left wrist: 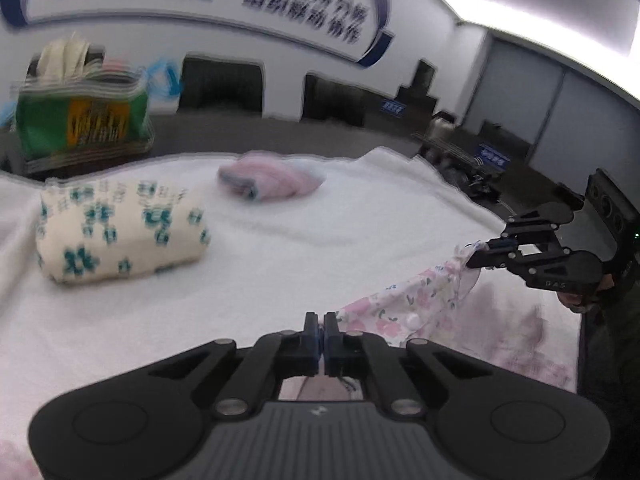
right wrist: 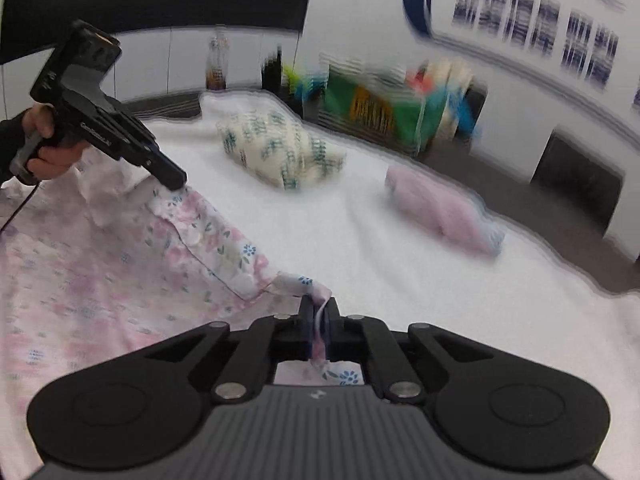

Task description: Fold clothes

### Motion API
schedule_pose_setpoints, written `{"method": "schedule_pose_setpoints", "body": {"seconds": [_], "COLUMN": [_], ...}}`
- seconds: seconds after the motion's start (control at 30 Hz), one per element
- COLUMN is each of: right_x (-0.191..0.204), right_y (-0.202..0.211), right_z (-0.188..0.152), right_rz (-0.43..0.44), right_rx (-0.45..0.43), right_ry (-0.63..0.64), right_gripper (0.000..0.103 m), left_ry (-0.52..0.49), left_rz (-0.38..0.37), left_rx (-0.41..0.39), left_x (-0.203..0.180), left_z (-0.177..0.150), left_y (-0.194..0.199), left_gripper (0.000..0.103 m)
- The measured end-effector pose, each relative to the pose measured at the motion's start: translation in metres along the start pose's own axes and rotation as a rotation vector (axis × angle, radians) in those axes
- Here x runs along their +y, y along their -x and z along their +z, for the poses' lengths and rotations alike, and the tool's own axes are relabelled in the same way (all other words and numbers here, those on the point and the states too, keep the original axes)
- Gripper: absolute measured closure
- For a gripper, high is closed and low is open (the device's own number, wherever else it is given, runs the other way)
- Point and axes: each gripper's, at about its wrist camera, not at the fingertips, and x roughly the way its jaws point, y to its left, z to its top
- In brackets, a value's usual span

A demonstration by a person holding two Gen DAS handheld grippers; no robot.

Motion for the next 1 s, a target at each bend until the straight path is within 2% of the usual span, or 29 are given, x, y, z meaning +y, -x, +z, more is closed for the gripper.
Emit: {"method": "schedule_pose_setpoints", "body": {"seconds": [0.1, 0.2, 0.3, 0.4, 0.47, 0.5, 0.53, 0.57, 0.6, 0.63, 0.67, 0.7, 0.73, 0.8, 0.83, 0.9, 1.0], "right_x": [0.038, 0.081, 0.122, 0.148, 0.156, 0.158, 0.157, 0.154, 0.151, 0.147, 0.142, 0.136, 0.127, 0.105, 0.099, 0.094, 0.086], "right_y": [0.046, 0.076, 0.086, 0.083, 0.08, 0.083, 0.09, 0.099, 0.108, 0.116, 0.121, 0.121, 0.115, 0.097, 0.089, 0.079, 0.059], "right_z": [-0.004, -0.019, -0.044, -0.067, -0.077, -0.079, -0.077, -0.073, -0.069, -0.064, -0.059, -0.055, -0.052, -0.048, -0.046, -0.04, -0.024], "right_rz": [-0.058, -0.104, -0.141, -0.125, -0.114, -0.104, -0.088, -0.075, -0.064, -0.064, -0.084, -0.129, -0.186, -0.262, -0.243, -0.146, -0.024], "right_rx": [-0.053, -0.045, 0.028, 0.108, 0.172, 0.178, 0.157, 0.114, 0.068, 0.009, -0.05, -0.089, -0.093, -0.042, -0.018, 0.006, 0.053], "right_ry": [0.085, 0.137, 0.164, 0.154, 0.151, 0.151, 0.145, 0.134, 0.122, 0.109, 0.097, 0.085, 0.065, 0.014, 0.024, 0.118, 0.216], "right_gripper": [0.099, 0.099, 0.099, 0.099, 0.099, 0.098, 0.097, 0.092, 0.077, 0.067, 0.05, 0.041, 0.038, 0.038, 0.038, 0.037, 0.038], "left_ry": [-0.054, -0.092, -0.095, -0.088, -0.079, -0.079, -0.078, -0.076, -0.072, -0.08, -0.092, -0.105, -0.12, -0.135, -0.138, -0.134, -0.072], "left_rz": [0.009, 0.051, 0.067, 0.09, 0.085, 0.1, 0.105, 0.105, 0.103, 0.111, 0.122, 0.134, 0.147, 0.154, 0.156, 0.167, 0.175], "left_rx": [-0.044, -0.073, 0.0, 0.072, 0.076, 0.065, 0.04, 0.008, -0.03, -0.058, -0.081, -0.104, -0.106, -0.067, -0.044, -0.007, 0.02], "left_x": [-0.028, -0.051, -0.064, -0.067, -0.067, -0.067, -0.068, -0.069, -0.072, -0.077, -0.084, -0.09, -0.096, -0.103, -0.104, -0.103, -0.092], "left_z": [-0.016, -0.048, -0.089, -0.12, -0.129, -0.129, -0.125, -0.12, -0.115, -0.109, -0.104, -0.099, -0.096, -0.094, -0.096, -0.102, -0.114], "left_y": [0.035, 0.06, 0.061, 0.057, 0.064, 0.069, 0.076, 0.083, 0.088, 0.087, 0.084, 0.08, 0.07, 0.044, 0.033, 0.014, 0.001], "left_gripper": [0.103, 0.103, 0.103, 0.103, 0.098, 0.098, 0.094, 0.089, 0.088, 0.083, 0.081, 0.081, 0.08, 0.08, 0.08, 0.08, 0.079]}}
